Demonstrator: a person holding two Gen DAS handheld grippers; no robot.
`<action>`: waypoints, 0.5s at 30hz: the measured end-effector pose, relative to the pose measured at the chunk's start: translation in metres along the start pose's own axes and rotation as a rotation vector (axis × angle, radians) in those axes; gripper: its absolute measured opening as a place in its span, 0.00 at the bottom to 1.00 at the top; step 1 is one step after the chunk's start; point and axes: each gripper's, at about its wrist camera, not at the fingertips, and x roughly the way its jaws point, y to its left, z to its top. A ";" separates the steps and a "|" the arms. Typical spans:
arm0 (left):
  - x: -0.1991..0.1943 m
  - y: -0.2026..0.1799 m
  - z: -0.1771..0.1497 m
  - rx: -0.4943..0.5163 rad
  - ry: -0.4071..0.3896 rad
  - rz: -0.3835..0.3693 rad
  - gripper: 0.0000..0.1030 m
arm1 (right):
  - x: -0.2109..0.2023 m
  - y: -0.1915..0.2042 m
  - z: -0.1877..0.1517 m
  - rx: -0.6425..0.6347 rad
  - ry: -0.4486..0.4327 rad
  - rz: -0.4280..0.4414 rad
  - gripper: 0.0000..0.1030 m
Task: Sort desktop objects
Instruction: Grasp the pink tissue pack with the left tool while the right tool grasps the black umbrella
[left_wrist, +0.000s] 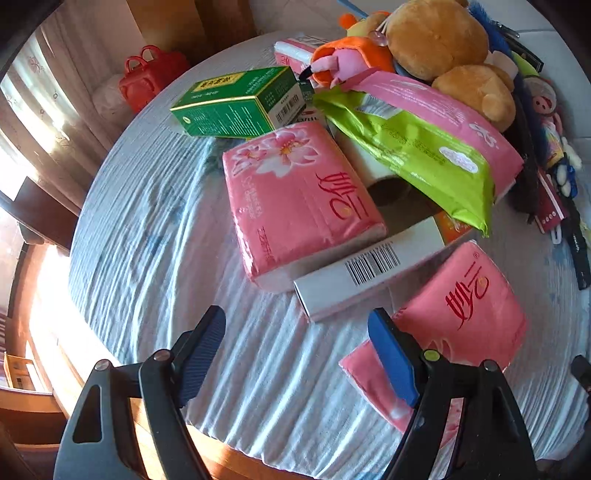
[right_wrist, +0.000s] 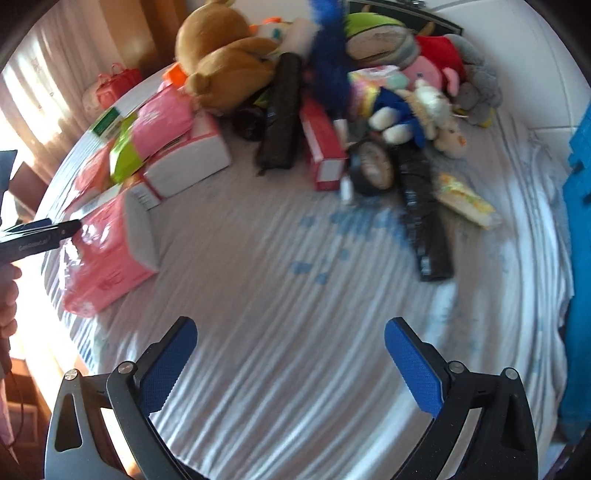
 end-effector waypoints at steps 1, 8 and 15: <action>0.000 -0.002 -0.005 -0.004 0.019 -0.036 0.77 | 0.008 0.015 -0.001 -0.019 0.011 0.032 1.00; -0.025 -0.028 -0.014 0.078 -0.021 -0.109 0.76 | 0.045 0.055 0.027 -0.053 -0.037 -0.050 1.00; -0.048 -0.071 -0.012 0.049 0.024 -0.260 0.76 | 0.001 -0.011 0.037 0.086 -0.120 -0.136 1.00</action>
